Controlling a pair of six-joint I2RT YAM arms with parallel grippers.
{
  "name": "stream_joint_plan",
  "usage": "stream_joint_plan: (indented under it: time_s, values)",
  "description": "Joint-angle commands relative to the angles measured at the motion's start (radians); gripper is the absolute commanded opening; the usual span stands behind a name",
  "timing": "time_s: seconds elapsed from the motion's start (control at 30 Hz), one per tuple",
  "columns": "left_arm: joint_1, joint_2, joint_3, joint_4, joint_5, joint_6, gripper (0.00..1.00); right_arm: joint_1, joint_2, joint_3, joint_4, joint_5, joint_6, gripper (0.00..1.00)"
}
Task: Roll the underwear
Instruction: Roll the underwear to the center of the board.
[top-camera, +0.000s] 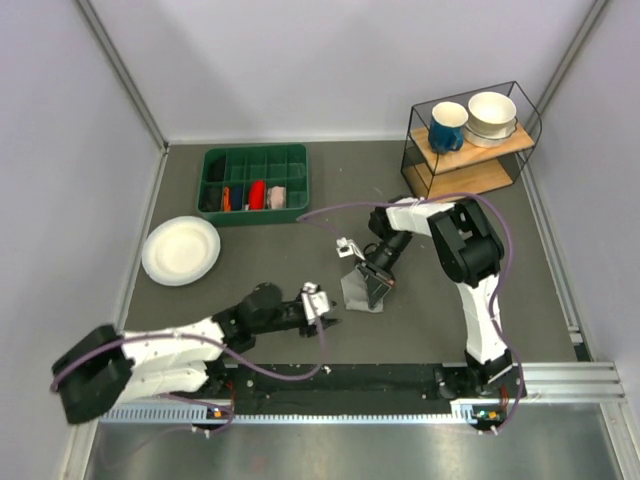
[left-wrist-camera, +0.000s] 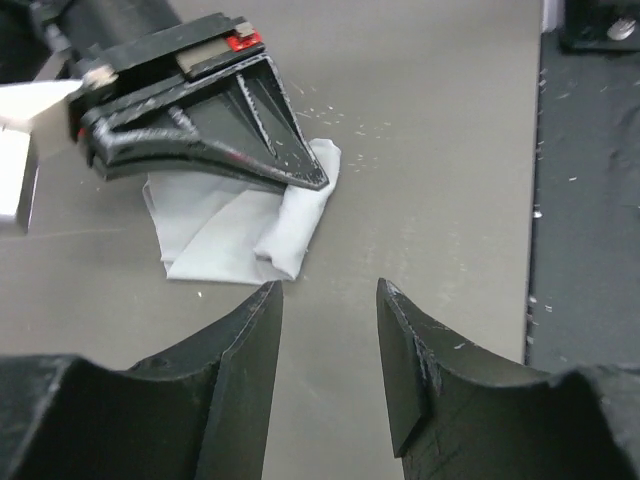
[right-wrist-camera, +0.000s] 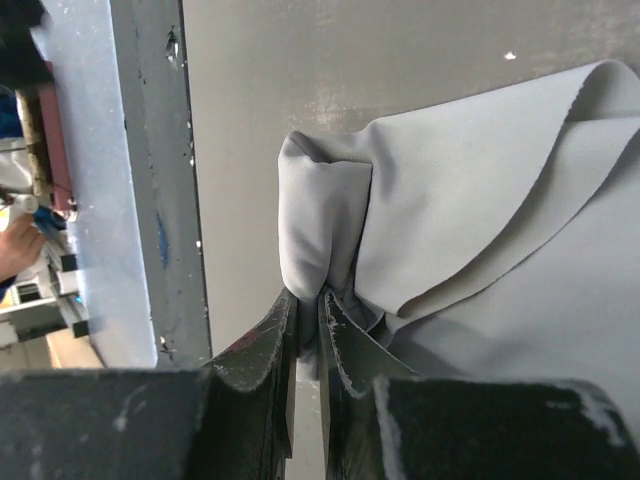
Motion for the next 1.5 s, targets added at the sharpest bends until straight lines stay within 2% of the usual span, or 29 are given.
stream_joint_plan:
  time_s: [0.0, 0.03, 0.13, 0.53, 0.63, 0.67, 0.7, 0.77, 0.8, 0.87, 0.9, 0.97, 1.03, 1.07, 1.17, 1.27, 1.43, 1.47]
  values:
    - [-0.092, 0.216, 0.2, -0.136, -0.127, 0.232, 0.48, -0.001, 0.047, 0.059, -0.071, 0.031, 0.041, 0.1]
    - [-0.101, 0.294, 0.257, -0.177, -0.165, 0.273, 0.48, 0.0, 0.062, 0.067, -0.077, 0.039, 0.045, 0.1]
    - [-0.118, 0.4, 0.332, -0.198, -0.173, 0.33, 0.49, 0.0, 0.072, 0.082, -0.094, 0.046, 0.043, 0.11]
    - [-0.133, 0.657, 0.501, -0.3, -0.173, 0.401, 0.47, -0.001, 0.073, 0.085, -0.101, 0.056, 0.035, 0.13]
    - [-0.132, 0.686, 0.521, -0.314, -0.186, 0.381, 0.36, -0.001, 0.07, 0.082, -0.098, 0.054, 0.032, 0.16]
    - [-0.13, 0.692, 0.529, -0.326, -0.184, 0.371, 0.3, -0.001, 0.067, 0.08, -0.1, 0.051, 0.031, 0.18]
    - [-0.129, 0.706, 0.549, -0.34, -0.17, 0.357, 0.13, -0.004, 0.051, 0.079, -0.098, 0.046, 0.026, 0.2]
    - [-0.115, 0.716, 0.56, -0.382, -0.149, 0.338, 0.01, -0.02, 0.021, 0.073, -0.085, 0.023, 0.017, 0.24]
    - [-0.109, 0.721, 0.557, -0.386, -0.135, 0.315, 0.0, -0.029, -0.002, 0.07, -0.077, 0.02, 0.019, 0.25]
    - [-0.069, 0.723, 0.553, -0.389, -0.056, 0.282, 0.0, -0.067, -0.075, 0.064, -0.049, 0.011, 0.026, 0.29]
    - [-0.051, 0.726, 0.556, -0.397, -0.017, 0.247, 0.0, -0.085, -0.101, 0.061, -0.04, 0.01, 0.028, 0.36]
    - [0.009, 0.733, 0.561, -0.411, 0.098, 0.216, 0.0, -0.145, -0.167, 0.05, -0.023, -0.004, 0.028, 0.41]
    - [0.073, 0.75, 0.581, -0.428, 0.168, 0.164, 0.0, -0.187, -0.21, 0.032, -0.014, -0.012, 0.026, 0.42]
    - [0.094, 0.759, 0.595, -0.463, 0.272, 0.156, 0.0, -0.21, -0.251, 0.022, -0.003, -0.01, 0.023, 0.42]
    - [0.152, 0.824, 0.67, -0.561, 0.395, 0.101, 0.0, -0.274, -0.371, -0.037, 0.049, -0.001, 0.016, 0.42]
    - [0.189, 0.907, 0.743, -0.613, 0.466, 0.061, 0.0, -0.287, -0.518, -0.113, 0.104, 0.017, -0.018, 0.42]
    - [0.239, 1.06, 0.855, -0.71, 0.548, -0.03, 0.0, -0.265, -0.752, -0.266, 0.167, -0.03, -0.211, 0.42]
    - [0.246, 1.1, 0.871, -0.721, 0.558, -0.037, 0.0, -0.248, -0.785, -0.297, 0.19, -0.026, -0.234, 0.46]
